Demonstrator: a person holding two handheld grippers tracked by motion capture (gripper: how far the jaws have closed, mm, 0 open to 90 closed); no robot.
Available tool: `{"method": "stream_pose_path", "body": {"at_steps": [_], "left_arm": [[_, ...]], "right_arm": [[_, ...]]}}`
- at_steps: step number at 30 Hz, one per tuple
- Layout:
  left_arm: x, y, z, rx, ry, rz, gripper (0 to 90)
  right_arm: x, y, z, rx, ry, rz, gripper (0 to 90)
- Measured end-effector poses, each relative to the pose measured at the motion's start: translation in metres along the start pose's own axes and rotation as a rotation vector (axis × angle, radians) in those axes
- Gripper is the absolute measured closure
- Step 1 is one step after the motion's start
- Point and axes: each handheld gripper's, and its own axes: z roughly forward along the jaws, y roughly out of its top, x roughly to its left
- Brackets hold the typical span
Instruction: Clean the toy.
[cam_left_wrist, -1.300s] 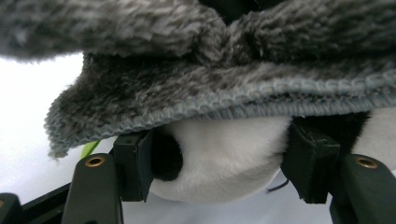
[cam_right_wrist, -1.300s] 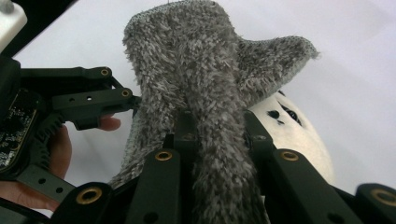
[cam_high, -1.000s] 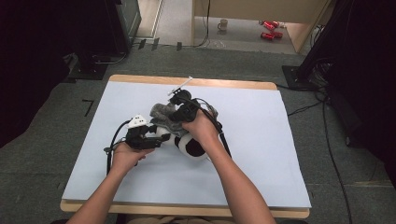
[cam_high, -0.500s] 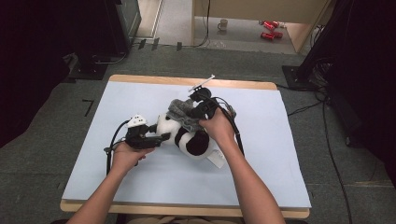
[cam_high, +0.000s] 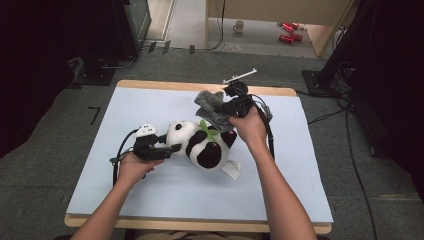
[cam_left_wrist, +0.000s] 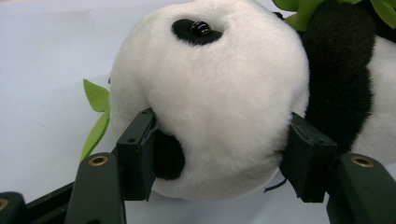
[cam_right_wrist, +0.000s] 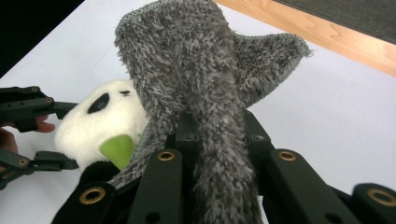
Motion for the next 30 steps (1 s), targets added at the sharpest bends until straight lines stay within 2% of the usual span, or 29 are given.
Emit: {"method": "stream_pose_path", "body": {"at_steps": [9,14,18,30], "left_arm": [[0.000,-0.001,0.000,0.000,0.002,0.001,36.6],[-0.001,-0.001,0.000,0.009,0.011,0.004,36.8],[-0.002,-0.001,0.001,0.006,0.014,0.008,36.9],[-0.002,-0.002,0.001,0.003,0.013,0.015,36.9]], "right_arm": [[-0.018,-0.026,0.008,0.006,-0.004,0.043,74.5],[-0.023,-0.047,0.023,0.040,-0.003,0.049,74.4],[-0.030,-0.063,0.029,0.010,0.012,0.077,74.2],[-0.047,-0.093,0.016,-0.080,0.030,0.130,74.3]]}}
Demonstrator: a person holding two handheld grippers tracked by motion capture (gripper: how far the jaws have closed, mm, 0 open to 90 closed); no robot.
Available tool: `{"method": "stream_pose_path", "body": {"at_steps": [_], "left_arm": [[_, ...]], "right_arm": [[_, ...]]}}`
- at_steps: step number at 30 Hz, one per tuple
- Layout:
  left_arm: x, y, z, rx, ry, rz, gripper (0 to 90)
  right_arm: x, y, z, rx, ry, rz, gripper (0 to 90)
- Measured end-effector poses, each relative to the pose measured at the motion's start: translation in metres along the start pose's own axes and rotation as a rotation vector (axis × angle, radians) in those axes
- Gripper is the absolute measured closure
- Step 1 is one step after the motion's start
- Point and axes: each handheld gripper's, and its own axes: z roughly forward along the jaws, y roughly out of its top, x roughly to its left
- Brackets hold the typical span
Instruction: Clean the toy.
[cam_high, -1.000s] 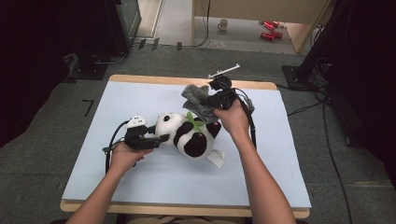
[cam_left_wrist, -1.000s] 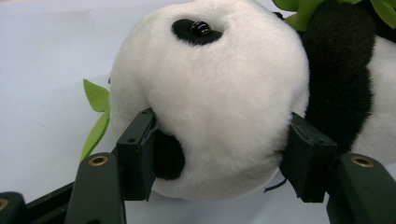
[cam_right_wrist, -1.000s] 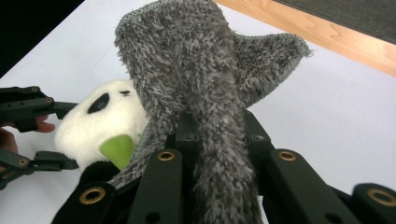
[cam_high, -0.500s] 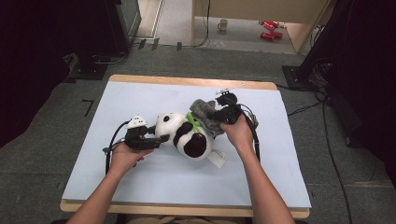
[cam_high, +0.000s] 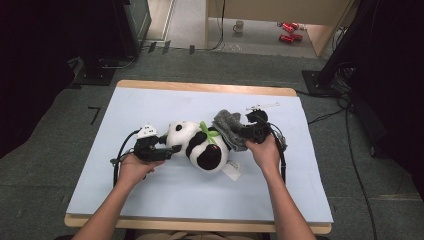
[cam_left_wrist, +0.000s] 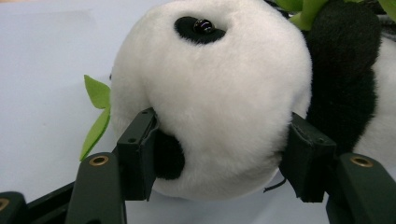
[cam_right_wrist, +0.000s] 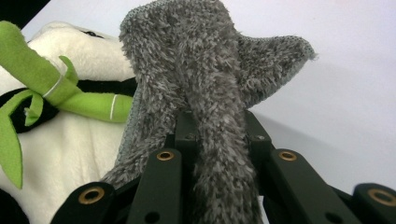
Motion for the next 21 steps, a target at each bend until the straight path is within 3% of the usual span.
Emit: {"method": "stream_pose_path", "body": {"at_steps": [5,14,18,21], "left_arm": [[0.001,0.000,0.000,0.003,-0.001,-0.002,36.9],[0.002,-0.002,-0.001,-0.002,-0.007,-0.003,36.7],[0.001,-0.002,-0.001,-0.007,-0.007,-0.002,36.6],[0.001,-0.003,-0.001,-0.009,-0.004,-0.005,36.6]], "right_arm": [[-0.007,-0.005,-0.007,-0.012,-0.031,0.002,74.5],[-0.028,-0.026,-0.010,0.041,-0.073,0.052,74.6],[-0.034,-0.025,-0.017,0.005,-0.064,0.080,74.6],[-0.035,-0.019,-0.027,-0.024,-0.063,0.072,74.5]]}}
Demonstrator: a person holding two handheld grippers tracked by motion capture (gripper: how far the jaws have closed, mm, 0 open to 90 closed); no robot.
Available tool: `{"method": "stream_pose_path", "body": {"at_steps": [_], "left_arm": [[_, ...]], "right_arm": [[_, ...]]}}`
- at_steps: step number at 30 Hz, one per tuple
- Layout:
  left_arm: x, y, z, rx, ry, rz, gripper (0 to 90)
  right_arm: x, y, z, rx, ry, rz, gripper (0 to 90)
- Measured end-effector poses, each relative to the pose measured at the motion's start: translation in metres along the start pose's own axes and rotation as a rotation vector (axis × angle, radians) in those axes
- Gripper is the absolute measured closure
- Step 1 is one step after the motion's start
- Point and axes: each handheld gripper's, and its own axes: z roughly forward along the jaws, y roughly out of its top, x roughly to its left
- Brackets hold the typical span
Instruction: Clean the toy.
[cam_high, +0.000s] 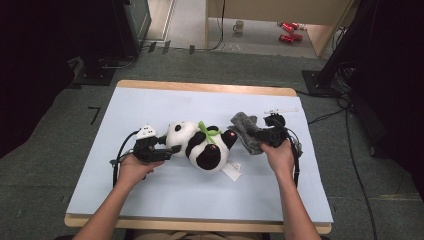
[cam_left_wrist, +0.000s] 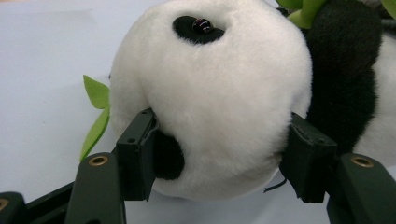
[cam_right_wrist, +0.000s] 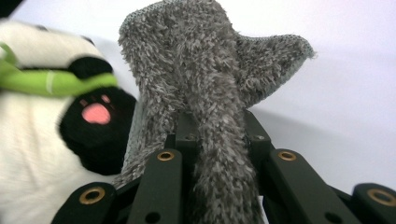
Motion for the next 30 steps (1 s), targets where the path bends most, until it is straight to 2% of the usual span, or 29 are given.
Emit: {"method": "stream_pose_path", "body": {"at_steps": [4,8,13,18,21,23,30], "left_arm": [[-0.001,-0.001,-0.001,0.001,0.002,0.002,36.6],[-0.002,-0.003,-0.002,0.005,0.006,0.000,36.4],[-0.002,-0.003,-0.003,0.013,0.009,0.002,36.3],[-0.001,-0.001,-0.002,0.012,0.007,-0.008,36.5],[-0.001,0.001,-0.001,0.021,0.006,-0.005,36.6],[-0.002,0.003,0.000,0.022,0.012,-0.007,36.6],[-0.001,0.007,0.001,0.031,0.008,-0.009,36.7]], "right_arm": [[0.004,0.013,-0.016,-0.055,0.014,-0.015,74.5],[0.020,0.025,-0.020,-0.083,0.044,-0.049,74.5],[0.045,0.033,-0.011,-0.081,0.102,-0.104,74.4],[0.059,0.031,0.006,-0.037,0.124,-0.133,74.2],[0.058,0.025,0.019,0.008,0.116,-0.133,74.0],[0.053,0.020,0.025,0.009,0.122,-0.113,73.8],[0.038,0.011,0.023,0.008,0.109,-0.079,73.8]]}}
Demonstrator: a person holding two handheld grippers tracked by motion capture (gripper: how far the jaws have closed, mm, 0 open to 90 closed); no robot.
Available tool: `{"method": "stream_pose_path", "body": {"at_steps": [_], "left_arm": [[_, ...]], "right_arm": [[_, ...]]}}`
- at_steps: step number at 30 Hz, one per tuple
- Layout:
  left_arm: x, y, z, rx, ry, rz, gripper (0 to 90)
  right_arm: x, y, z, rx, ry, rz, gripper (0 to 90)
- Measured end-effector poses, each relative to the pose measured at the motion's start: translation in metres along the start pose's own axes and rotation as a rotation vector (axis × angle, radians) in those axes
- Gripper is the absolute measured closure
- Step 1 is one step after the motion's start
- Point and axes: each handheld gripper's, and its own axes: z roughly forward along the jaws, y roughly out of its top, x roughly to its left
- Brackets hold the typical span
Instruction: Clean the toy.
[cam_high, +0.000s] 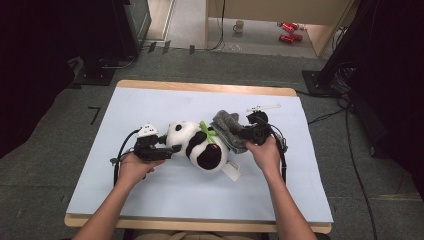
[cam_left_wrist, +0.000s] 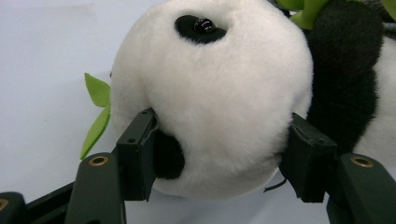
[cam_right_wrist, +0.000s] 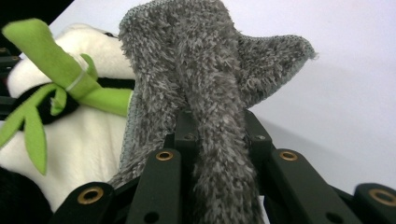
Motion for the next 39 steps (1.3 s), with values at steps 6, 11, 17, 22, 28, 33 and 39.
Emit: {"method": "stream_pose_path", "body": {"at_steps": [6,11,17,22,28,33,39], "left_arm": [[0.001,0.003,0.000,0.014,-0.005,0.000,36.6],[0.004,0.005,0.001,0.019,-0.013,-0.017,36.6],[0.005,0.006,0.001,0.017,-0.018,-0.028,36.6],[0.003,0.005,0.001,0.013,-0.012,-0.025,36.6],[0.001,0.006,0.002,0.002,-0.002,-0.022,36.7],[0.000,0.005,0.003,-0.013,0.006,-0.014,36.8],[-0.001,0.005,0.003,-0.009,0.013,-0.010,37.1]], "right_arm": [[-0.007,-0.007,-0.006,-0.003,-0.019,0.024,73.9],[-0.020,-0.016,-0.013,0.025,-0.068,0.056,74.3],[-0.028,-0.019,-0.025,0.015,-0.095,0.079,74.3],[-0.019,-0.008,-0.045,-0.049,-0.090,0.056,74.3],[0.002,0.003,-0.051,-0.089,-0.055,0.011,74.2],[0.021,0.007,-0.040,-0.080,-0.016,-0.036,74.1],[0.039,0.007,-0.018,-0.068,0.063,-0.060,74.1]]}}
